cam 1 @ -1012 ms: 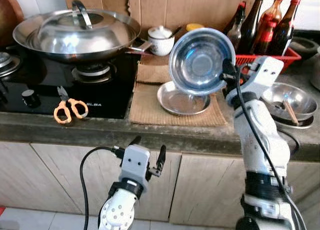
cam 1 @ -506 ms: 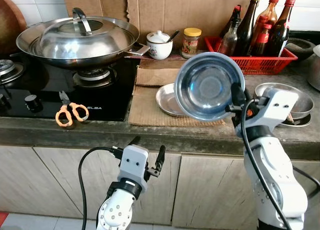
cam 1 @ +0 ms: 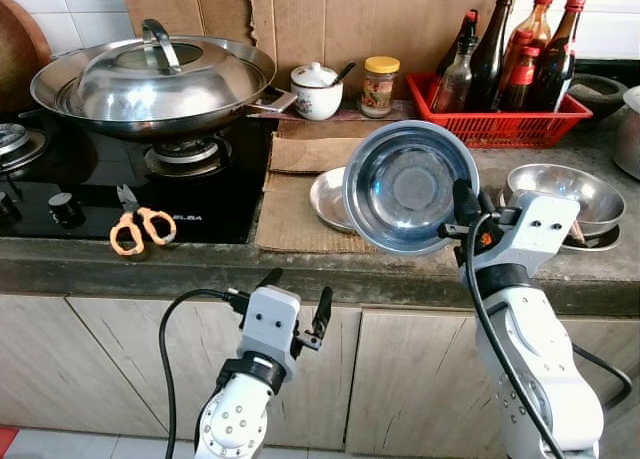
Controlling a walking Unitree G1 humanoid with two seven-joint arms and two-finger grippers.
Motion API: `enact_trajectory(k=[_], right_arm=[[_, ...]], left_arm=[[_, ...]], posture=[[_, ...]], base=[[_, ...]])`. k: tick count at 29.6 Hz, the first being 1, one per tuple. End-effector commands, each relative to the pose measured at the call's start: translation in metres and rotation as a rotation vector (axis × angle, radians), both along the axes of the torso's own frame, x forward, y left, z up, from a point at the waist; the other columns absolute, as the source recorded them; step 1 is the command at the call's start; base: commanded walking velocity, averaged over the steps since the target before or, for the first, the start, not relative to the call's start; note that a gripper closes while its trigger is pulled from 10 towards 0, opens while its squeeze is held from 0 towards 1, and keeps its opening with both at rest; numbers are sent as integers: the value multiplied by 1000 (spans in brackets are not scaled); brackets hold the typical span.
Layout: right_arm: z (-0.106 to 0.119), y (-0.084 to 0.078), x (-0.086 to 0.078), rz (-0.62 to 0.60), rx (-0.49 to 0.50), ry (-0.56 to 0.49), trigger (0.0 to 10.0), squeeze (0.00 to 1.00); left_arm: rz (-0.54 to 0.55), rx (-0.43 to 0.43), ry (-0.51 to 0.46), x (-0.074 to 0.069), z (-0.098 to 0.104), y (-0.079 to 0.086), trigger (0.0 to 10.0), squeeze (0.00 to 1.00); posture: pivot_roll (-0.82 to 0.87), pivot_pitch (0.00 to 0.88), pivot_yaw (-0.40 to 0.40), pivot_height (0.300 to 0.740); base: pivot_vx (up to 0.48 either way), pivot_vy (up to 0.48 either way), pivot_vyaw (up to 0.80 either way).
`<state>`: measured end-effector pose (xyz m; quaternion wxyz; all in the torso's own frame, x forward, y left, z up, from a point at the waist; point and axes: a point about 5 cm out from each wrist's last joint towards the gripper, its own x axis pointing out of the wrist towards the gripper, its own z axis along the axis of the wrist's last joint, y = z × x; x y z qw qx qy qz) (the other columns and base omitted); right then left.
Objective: Kitchen organization
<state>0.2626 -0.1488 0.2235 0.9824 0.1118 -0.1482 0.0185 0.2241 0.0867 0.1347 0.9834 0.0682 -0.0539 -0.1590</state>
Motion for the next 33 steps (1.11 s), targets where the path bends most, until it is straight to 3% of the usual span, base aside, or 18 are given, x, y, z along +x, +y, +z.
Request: enact_trajectory(k=[1,20,33], right_arm=[[0,2,-1,0,-4,-7,0,0],[-15,7,-5,0,-51,42,0,0],[-42,9,-17,-5,-107,117,0,0]], left_arm=[[-10,2,-3,-1,-1,-1,10000,0],[-15,3,3,-2,-2,0,10000,0],[-21,2,1,-3,-3,-3,10000,0]], posture=[[38,23,-22,740],[37,28,-16,740],[35,16,-16,740]], base=[[-326,0,0],[-335,0,0],[-335,0,0]])
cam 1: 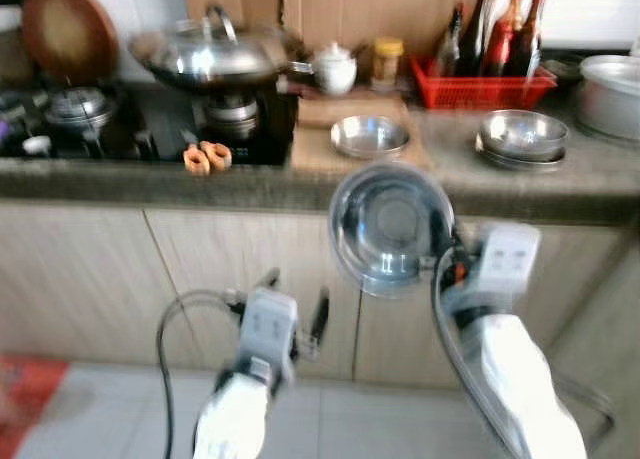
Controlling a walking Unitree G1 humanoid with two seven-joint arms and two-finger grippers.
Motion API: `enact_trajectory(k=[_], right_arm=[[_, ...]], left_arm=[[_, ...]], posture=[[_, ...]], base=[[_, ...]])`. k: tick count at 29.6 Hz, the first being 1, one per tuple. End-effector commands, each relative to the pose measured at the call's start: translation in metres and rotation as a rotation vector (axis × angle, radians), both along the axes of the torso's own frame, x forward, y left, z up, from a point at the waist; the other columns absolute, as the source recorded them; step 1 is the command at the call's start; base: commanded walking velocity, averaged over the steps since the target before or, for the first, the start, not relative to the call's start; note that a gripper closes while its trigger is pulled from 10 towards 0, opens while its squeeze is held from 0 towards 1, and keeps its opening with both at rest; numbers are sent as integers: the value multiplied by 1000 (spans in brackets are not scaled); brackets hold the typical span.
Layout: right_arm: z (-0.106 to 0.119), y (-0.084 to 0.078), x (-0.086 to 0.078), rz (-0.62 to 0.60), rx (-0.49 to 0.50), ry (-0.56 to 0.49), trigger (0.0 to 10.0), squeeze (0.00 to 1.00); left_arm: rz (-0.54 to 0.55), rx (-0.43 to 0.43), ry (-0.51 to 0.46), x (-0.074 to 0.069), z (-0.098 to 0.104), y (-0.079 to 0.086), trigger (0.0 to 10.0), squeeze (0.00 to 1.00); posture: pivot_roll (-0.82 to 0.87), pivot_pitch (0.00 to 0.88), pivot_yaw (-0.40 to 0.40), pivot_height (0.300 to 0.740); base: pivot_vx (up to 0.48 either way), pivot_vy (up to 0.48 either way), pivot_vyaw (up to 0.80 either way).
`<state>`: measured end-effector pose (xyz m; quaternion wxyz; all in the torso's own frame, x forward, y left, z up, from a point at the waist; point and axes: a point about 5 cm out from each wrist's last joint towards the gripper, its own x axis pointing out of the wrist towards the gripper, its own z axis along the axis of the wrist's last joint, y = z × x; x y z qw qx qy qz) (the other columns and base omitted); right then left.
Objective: Kitchen organization
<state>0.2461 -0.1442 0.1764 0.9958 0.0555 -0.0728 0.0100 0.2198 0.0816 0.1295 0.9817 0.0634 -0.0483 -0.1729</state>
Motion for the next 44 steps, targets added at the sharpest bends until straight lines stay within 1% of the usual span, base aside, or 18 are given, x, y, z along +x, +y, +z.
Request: enact_trajectory(k=[1,5,8,16,32,43,44], right_arm=[[3,5,-2,13,8,-30,0,0],[0,4,-2,8,14,-21,0,0],[-1,5,-3,9,17,-19,0,0],[-4,2,-4,-3,5,-17,0,0],[-6,3,-3,-3,1,-8,0,0],[-5,3,-1,-4,-7,-11,0,0],[-5,4,-1,-3,-10,-14,0,0]], left_arm=[[6,7,-14,1,3,3,10000,0],[3,7,-12,1,2,2,10000,0],[2,6,-11,1,2,2,10000,0],[-8,4,-5,1,0,1,10000,0],[-5,2,2,0,0,1,10000,0],[7,-2,8,2,0,1,10000,0],[10,-5,9,2,0,2,10000,0]], posture=[[35,15,-16,740],[33,9,-13,740],[33,9,-13,740],[25,1,-9,740],[25,23,-11,740],[26,28,-16,740],[27,29,-16,740]], base=[[-334,0,0],[-334,0,0],[-334,0,-475],[-342,0,-800],[-324,0,-789],[0,0,-772],[0,0,0]])
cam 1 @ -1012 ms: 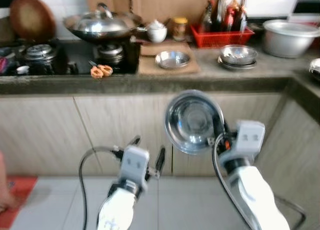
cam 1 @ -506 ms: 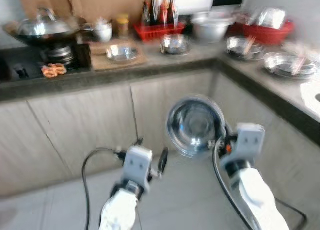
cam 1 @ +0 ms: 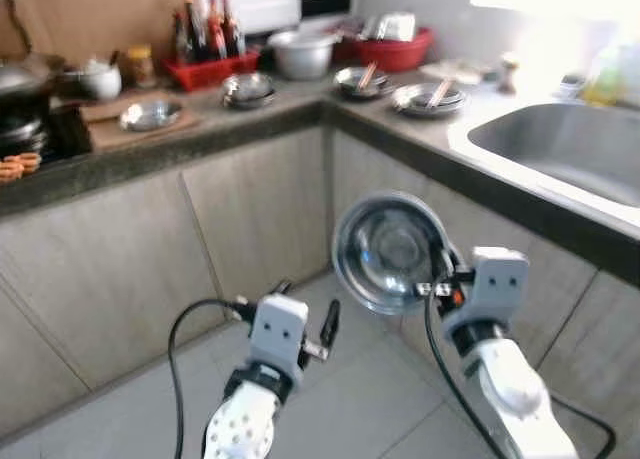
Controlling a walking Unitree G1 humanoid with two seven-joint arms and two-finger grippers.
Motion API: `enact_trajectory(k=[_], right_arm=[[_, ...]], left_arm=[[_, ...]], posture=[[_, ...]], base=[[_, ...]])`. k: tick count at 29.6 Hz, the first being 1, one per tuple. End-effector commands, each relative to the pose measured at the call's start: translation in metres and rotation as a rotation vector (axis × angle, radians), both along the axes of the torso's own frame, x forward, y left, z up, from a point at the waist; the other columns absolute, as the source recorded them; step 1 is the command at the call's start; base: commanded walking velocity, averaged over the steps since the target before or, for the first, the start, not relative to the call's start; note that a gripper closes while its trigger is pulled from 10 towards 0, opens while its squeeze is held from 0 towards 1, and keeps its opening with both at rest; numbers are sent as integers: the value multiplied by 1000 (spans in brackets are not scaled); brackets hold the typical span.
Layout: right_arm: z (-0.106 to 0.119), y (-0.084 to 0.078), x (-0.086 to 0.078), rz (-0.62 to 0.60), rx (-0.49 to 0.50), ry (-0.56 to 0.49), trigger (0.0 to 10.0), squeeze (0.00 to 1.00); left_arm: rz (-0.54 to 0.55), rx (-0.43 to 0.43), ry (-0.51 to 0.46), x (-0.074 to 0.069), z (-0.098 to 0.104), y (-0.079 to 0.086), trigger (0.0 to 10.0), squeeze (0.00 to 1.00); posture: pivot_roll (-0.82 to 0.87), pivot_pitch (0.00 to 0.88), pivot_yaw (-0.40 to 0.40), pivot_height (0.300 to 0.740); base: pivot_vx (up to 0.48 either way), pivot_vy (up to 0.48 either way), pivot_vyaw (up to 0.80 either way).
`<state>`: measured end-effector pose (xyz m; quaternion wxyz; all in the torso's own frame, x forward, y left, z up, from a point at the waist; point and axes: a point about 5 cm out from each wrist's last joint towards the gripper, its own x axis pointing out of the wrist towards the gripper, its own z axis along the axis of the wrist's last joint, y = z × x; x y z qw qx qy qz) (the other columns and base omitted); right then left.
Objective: Kitchen organization
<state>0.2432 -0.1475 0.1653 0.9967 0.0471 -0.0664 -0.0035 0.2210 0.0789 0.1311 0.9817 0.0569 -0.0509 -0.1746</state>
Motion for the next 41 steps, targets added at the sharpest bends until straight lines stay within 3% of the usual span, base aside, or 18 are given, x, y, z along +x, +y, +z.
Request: enact_trajectory(k=[1,17,33,41], right_arm=[[7,7,2,25,4,-30,0,0],[14,11,4,39,-60,-72,0,0],[23,11,9,54,-61,-112,0,0],[32,13,13,70,-74,-151,0,0]], left_arm=[[15,7,12,1,-1,4,10000,0],[14,0,-35,7,11,2,10000,0],[9,5,-39,8,11,2,10000,0],[11,9,-41,10,10,3,10000,0]], posture=[[27,29,-16,740],[27,28,-11,740],[27,9,-8,740],[28,0,-7,740]], base=[[0,0,0],[210,0,0],[320,0,0],[323,0,-671]])
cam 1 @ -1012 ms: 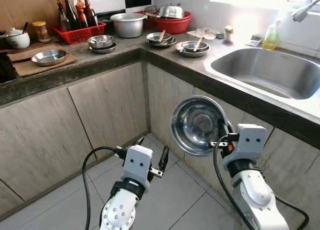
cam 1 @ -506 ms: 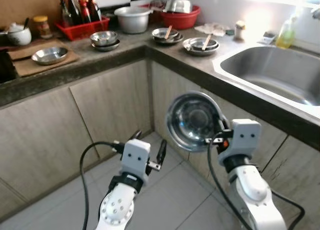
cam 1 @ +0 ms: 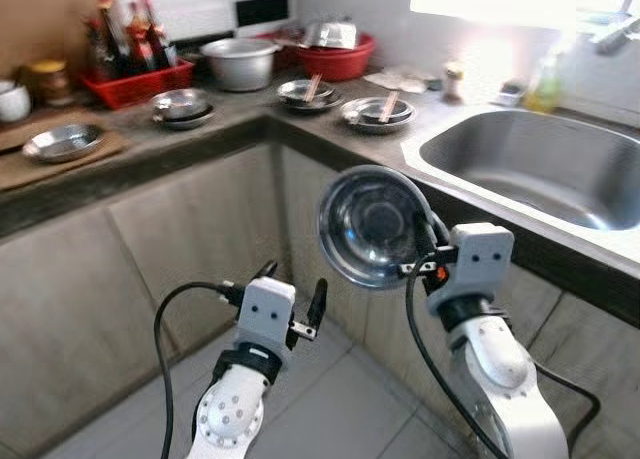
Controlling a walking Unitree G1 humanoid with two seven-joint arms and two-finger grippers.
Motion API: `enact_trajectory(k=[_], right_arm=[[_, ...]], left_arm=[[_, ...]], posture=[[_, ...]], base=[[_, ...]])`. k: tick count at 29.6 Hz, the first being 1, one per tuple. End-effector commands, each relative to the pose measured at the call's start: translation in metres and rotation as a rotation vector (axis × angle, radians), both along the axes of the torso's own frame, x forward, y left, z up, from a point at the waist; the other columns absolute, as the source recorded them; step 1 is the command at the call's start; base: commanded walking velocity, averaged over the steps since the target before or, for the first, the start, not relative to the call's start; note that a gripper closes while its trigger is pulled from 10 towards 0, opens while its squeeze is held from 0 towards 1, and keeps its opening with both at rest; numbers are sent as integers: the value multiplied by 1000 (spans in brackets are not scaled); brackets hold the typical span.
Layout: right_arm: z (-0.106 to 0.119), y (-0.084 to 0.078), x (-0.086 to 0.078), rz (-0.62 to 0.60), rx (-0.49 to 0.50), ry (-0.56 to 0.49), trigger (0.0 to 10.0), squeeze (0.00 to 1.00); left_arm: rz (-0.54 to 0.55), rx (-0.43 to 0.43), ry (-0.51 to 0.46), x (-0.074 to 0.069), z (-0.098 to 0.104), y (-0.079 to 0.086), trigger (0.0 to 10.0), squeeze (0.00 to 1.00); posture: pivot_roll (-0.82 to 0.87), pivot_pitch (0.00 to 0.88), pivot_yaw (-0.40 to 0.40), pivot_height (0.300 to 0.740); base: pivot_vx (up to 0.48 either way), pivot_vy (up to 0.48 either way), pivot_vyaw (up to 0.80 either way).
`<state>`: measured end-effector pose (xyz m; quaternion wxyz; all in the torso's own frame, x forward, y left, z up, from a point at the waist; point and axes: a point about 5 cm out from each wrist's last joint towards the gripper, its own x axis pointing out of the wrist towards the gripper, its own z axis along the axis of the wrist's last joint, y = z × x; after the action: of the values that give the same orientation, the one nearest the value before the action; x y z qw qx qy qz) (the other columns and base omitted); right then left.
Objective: Kitchen organization
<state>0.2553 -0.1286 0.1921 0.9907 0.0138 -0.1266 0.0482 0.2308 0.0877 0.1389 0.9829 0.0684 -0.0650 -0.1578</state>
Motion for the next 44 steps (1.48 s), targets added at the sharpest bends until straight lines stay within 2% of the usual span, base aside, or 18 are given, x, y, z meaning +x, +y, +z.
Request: enact_trajectory(k=[1,21,26,32,38,44], right_arm=[[6,-6,2,-21,1,-30,0,0],[33,0,17,6,7,-117,0,0],[35,1,19,7,-4,-123,0,0],[36,4,23,13,-8,-121,0,0],[35,4,26,18,-10,-112,0,0],[34,2,27,2,-39,-107,0,0]], left_arm=[[-22,-5,-7,0,2,-5,10000,0],[-11,-3,-8,2,1,-3,10000,0],[-4,2,-8,3,1,-1,10000,0],[-4,6,-5,2,0,-1,10000,0],[-8,4,-7,2,0,-1,10000,0],[-9,3,-5,2,0,-2,10000,0]], posture=[[28,0,-7,740],[33,0,-16,740],[35,2,-16,740],[37,4,-18,740],[37,7,-17,740],[34,9,-18,740]], base=[[326,0,-800],[320,0,-160],[313,0,-800],[316,0,0],[312,0,-750],[314,0,0]])
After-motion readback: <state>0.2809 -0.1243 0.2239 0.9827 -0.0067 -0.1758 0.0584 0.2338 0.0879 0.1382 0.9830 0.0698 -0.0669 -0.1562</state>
